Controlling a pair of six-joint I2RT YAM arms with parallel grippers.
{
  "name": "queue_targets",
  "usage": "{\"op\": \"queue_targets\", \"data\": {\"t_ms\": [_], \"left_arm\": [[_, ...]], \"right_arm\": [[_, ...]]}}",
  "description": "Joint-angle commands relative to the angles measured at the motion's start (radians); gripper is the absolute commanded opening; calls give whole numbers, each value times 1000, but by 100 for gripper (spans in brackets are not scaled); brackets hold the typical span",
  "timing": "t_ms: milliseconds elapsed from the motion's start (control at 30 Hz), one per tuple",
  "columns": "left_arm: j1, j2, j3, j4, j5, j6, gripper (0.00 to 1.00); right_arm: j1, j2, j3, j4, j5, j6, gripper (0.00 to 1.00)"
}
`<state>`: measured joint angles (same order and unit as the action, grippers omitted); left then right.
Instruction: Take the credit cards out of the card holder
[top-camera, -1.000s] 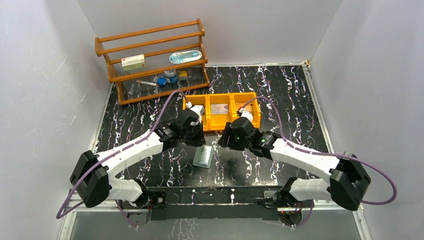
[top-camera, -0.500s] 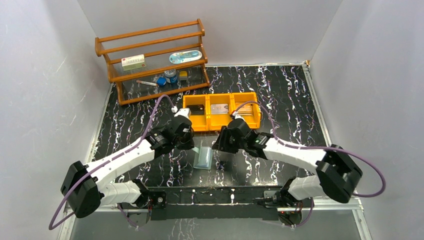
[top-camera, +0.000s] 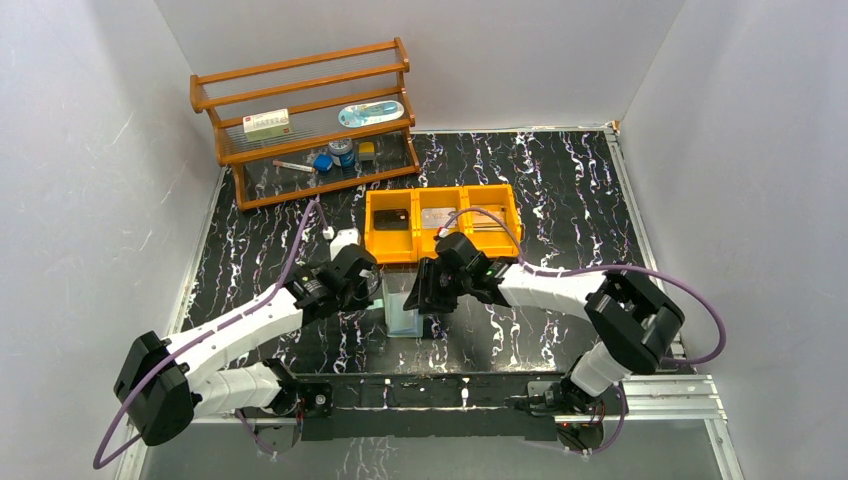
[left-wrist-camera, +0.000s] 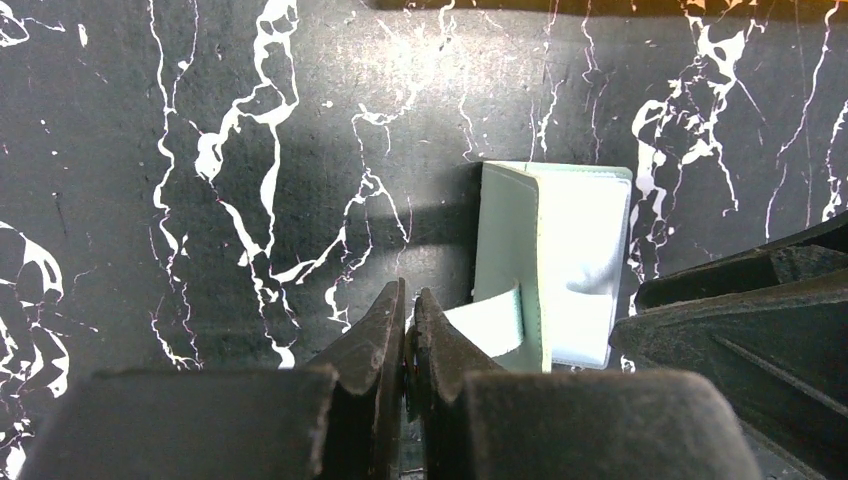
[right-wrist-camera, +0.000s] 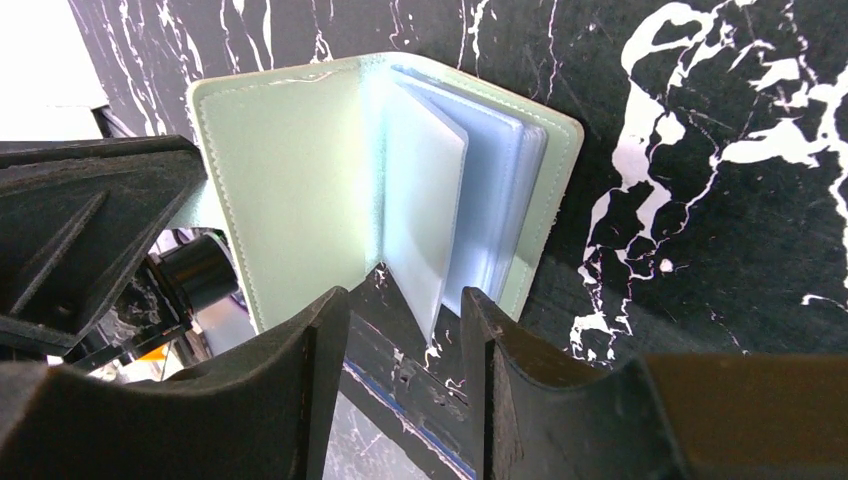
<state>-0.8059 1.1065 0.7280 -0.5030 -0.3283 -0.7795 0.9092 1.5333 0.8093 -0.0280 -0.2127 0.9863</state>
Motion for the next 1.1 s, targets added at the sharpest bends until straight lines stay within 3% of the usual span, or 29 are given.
{"op": "queue_targets", "data": {"t_ms": [0,467,667,1067], "left_arm": [[6,-10,-19,-39,-37,-18,0],[6,-16,-41,-30,-20,-28,0],[6,-28,-65,-20,-11,-43,0],[7,-4,-93,-116,-55,-152,0]], "right_arm": [[-3,21,43,44,-52,15,54],[-3,100,106,29,-96,40,56],[0,140,127,117,-179,51,56],[42,201,217,134,-235,-3,56]]}}
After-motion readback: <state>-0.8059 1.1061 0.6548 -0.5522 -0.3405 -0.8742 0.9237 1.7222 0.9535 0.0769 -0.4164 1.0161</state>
